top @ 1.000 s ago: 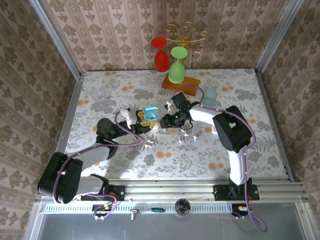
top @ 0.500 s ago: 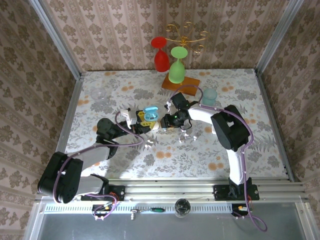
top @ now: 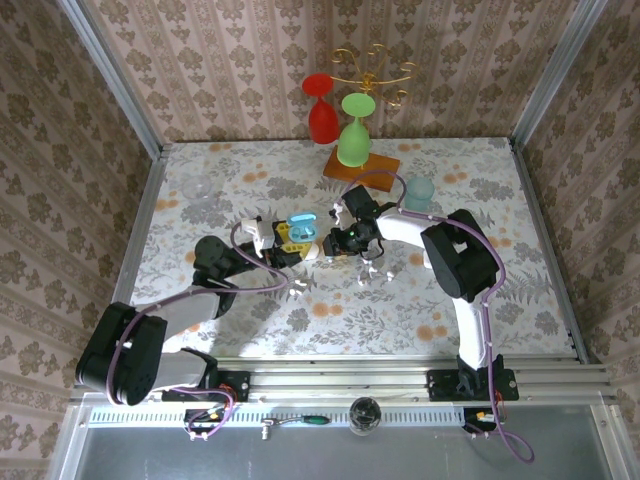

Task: Insert the wireless bluetooth earbuds into the charging case

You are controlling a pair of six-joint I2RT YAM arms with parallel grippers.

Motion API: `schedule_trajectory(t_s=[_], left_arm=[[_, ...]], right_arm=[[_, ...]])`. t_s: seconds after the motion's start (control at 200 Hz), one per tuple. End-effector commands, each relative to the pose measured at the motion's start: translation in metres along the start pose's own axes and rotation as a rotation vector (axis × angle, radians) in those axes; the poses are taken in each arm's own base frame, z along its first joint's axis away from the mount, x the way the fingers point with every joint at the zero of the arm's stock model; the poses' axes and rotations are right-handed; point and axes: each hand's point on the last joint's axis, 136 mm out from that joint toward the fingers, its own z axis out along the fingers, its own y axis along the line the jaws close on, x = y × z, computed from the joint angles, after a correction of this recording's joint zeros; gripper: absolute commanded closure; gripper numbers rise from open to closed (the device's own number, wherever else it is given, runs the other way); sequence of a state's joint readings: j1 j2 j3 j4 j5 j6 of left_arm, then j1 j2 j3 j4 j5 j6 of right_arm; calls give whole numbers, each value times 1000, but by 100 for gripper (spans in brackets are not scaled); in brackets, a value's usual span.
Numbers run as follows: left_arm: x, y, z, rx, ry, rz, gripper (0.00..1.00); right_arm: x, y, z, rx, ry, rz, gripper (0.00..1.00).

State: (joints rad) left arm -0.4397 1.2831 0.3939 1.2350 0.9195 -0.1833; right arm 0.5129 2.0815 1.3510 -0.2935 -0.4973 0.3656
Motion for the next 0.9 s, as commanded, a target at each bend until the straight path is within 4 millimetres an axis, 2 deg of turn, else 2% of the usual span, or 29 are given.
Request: schedule_trajectory(t_s=[0.0,0.39,0.755,0.89], left_arm=[[-7,0,3,12,-19,32,65],[-5,0,3,8,-16,35,65],[-1,2,3,6,-9,31,65],[1,5,4,-7,-6,41,66]], right_arm=[[16,3,2,-24,46,5,70],[26,5,1,-35,68,-5,67],[31,3,0,-16,85,-44,75],[25,3,-4,0,58,-46,78]])
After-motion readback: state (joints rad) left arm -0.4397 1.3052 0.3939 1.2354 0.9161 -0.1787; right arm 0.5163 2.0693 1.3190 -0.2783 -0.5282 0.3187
